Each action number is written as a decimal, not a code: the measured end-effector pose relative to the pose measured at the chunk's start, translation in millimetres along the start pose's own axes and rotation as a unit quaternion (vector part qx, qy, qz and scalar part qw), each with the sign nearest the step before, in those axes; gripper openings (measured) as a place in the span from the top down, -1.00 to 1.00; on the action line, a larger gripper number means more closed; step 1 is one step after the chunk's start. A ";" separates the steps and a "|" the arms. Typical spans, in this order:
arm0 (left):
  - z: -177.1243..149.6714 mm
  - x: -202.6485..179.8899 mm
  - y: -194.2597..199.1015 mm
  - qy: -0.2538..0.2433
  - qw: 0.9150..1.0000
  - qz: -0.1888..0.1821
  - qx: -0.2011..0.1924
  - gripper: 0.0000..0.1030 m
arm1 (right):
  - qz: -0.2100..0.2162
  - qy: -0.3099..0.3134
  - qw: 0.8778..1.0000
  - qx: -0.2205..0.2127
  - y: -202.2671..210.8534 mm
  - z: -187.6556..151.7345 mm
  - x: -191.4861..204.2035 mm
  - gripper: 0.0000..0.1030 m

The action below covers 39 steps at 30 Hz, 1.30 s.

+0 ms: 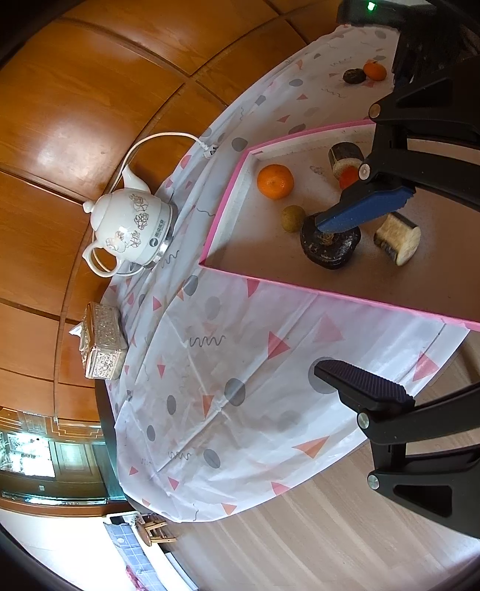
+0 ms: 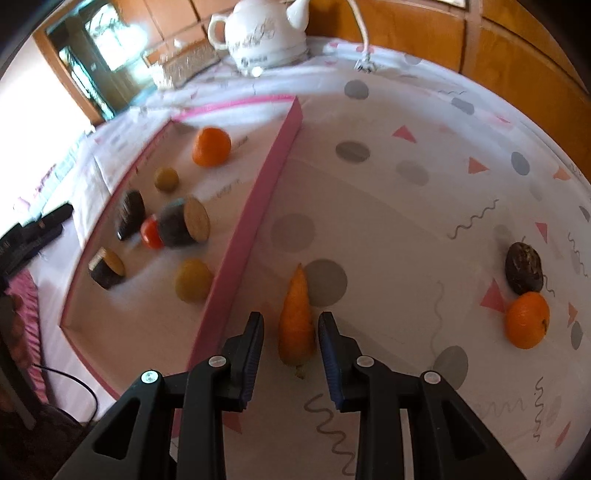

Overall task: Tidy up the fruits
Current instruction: 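Carry the carrot into the pink tray and open the right gripper, then withdraw the right gripper from the tray back over the cloth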

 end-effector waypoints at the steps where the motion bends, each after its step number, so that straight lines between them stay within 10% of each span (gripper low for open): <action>1: 0.3 0.3 0.1 0.001 1.000 0.000 0.000 -0.40 | -0.013 0.013 1.000 0.000 -1.3 -1.9 2.6 0.49; 6: 1.0 1.9 -0.2 0.002 1.000 0.001 -0.002 -0.40 | -0.036 0.019 0.999 -0.018 10.8 -5.4 5.0 0.60; 13: 1.9 3.2 0.7 0.003 1.000 0.003 -0.004 -0.40 | 0.039 0.047 0.995 -0.077 47.0 9.6 49.0 0.60; 25: -1.9 -8.3 7.1 -0.016 1.000 -0.006 -0.007 -0.40 | 0.058 0.093 0.994 -0.014 -9.7 5.3 98.2 0.59; 39: -6.9 -20.0 12.9 -0.029 0.999 -0.012 -0.010 -0.40 | 0.044 0.055 0.996 -0.055 17.9 -1.6 77.7 0.44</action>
Point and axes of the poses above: each gripper's, at about its wrist camera, not at the fingertips, and y roughly against the way its jaws point, x to its left, z to its top, the point moved 3 cm from there along -y, roughly the way its jaws point, and after that the axes turned 10 degrees about z, right-handed, at the moved point
